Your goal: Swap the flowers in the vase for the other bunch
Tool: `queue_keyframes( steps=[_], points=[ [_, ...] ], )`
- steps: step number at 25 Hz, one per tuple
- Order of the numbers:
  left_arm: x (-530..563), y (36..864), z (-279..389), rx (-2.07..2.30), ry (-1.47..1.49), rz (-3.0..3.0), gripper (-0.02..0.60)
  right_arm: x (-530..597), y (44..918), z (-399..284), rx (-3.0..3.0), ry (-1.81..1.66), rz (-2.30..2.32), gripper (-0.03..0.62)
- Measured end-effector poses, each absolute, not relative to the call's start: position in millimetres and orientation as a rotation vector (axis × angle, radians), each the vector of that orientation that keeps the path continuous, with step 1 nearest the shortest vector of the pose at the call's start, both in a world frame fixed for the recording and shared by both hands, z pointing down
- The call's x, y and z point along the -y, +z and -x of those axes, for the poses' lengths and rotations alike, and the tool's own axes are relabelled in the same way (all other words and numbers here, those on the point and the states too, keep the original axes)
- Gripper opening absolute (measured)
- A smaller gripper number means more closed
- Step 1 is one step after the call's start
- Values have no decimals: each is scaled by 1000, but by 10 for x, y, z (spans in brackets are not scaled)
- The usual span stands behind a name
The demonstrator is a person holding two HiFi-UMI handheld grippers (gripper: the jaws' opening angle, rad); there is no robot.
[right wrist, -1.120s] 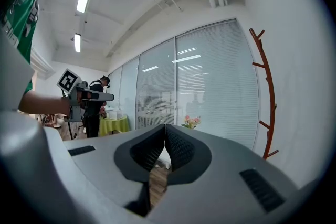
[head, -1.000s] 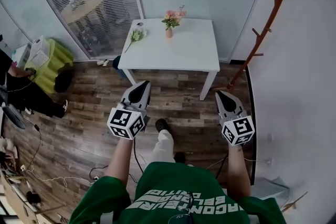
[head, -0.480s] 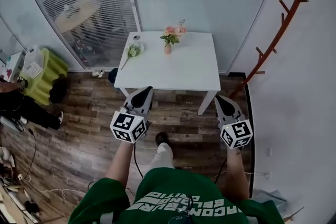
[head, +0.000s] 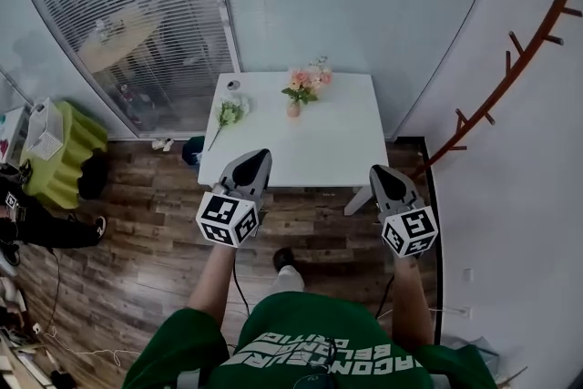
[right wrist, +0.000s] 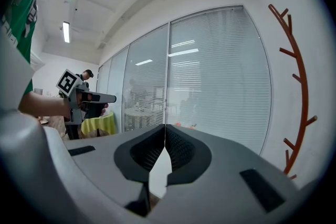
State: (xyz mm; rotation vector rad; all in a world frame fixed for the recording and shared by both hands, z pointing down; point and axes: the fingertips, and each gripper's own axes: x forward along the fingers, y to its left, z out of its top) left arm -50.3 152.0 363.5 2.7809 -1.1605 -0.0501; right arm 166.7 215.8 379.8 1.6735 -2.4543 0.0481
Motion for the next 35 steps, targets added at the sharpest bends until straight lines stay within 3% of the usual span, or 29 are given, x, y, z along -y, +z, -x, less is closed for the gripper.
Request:
queue_keyframes(
  steps=[17, 35],
  points=[
    [-238, 3891, 450, 989, -26, -2793, 8, -975, 4032, -1455, 2405, 166, -1729, 14],
    [754, 4091, -236, 1066, 124, -2786, 8, 450, 4163, -1995, 2533, 195, -1633, 14]
  ],
)
